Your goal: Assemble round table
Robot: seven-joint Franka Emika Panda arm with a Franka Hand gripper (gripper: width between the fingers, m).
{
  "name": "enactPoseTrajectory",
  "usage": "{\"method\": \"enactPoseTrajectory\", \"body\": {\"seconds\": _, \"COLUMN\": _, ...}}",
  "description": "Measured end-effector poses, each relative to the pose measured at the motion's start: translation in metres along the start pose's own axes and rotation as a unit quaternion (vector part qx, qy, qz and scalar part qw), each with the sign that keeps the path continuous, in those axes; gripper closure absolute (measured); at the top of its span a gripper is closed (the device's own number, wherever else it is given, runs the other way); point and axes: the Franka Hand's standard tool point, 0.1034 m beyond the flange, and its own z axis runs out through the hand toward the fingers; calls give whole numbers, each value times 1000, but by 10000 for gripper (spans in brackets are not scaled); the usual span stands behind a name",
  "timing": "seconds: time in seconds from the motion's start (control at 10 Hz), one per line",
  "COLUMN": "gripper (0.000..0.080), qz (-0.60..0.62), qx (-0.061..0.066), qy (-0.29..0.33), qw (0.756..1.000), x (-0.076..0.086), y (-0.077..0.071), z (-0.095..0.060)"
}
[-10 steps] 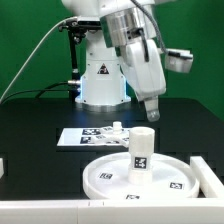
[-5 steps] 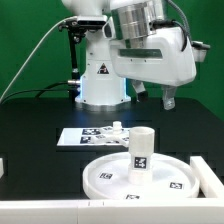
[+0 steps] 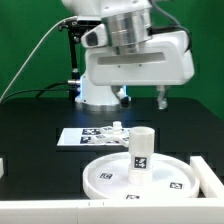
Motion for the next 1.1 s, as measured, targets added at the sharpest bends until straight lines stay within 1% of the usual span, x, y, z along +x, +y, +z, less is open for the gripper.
{"method": "enactPoseTrajectory", "body": {"seconds": 0.1, "gripper": 150, "qz": -22, "qx": -2, "qy": 5, "qw": 1000, "x": 0, "y": 9, "z": -1}}
{"method": "enactPoseTrajectory", "body": {"seconds": 0.2, "gripper": 150, "qz": -38, "qx": -4, "qy": 11, "qw": 999, "x": -5, "y": 10, "z": 1}}
{"method": "enactPoseTrajectory", "body": {"seconds": 0.3, "gripper": 150, "qz": -79, "qx": -4, "qy": 10, "qw": 997, "x": -4, "y": 10, "z": 1}}
{"method": "enactPoseTrajectory", "body": {"seconds": 0.5, "gripper": 150, "qz": -75, "qx": -4, "qy": 7, "qw": 997, "x": -3, "y": 13, "z": 2}}
{"method": "enactPoseTrajectory", "body": {"seconds": 0.6, "gripper": 150, "qz": -75, "qx": -5, "qy": -47, "qw": 996, "x": -7, "y": 30, "z": 7}}
{"method": "enactPoseTrajectory", "body": {"seconds": 0.7, "gripper": 150, "qz": -55, "qx": -10, "qy": -80, "qw": 995, "x": -4, "y": 45, "z": 8}}
{"method": "enactPoseTrajectory", "body": {"seconds": 0.8, "gripper": 150, "qz": -43, "qx": -14, "qy": -117, "qw": 992, "x": -10, "y": 59, "z": 12}}
{"method": "enactPoseTrajectory", "body": {"seconds": 0.9, "gripper": 150, "qz": -34, "qx": -11, "qy": -157, "qw": 987, "x": -20, "y": 75, "z": 19}}
{"method": "enactPoseTrajectory", "body": {"seconds": 1.0, "gripper": 150, "qz": -28, "qx": -16, "qy": -182, "qw": 983, "x": -26, "y": 82, "z": 24}}
{"method": "enactPoseTrajectory", "body": {"seconds": 1.1, "gripper": 150, "qz": -23, "qx": -17, "qy": -228, "qw": 973, "x": -29, "y": 82, "z": 23}}
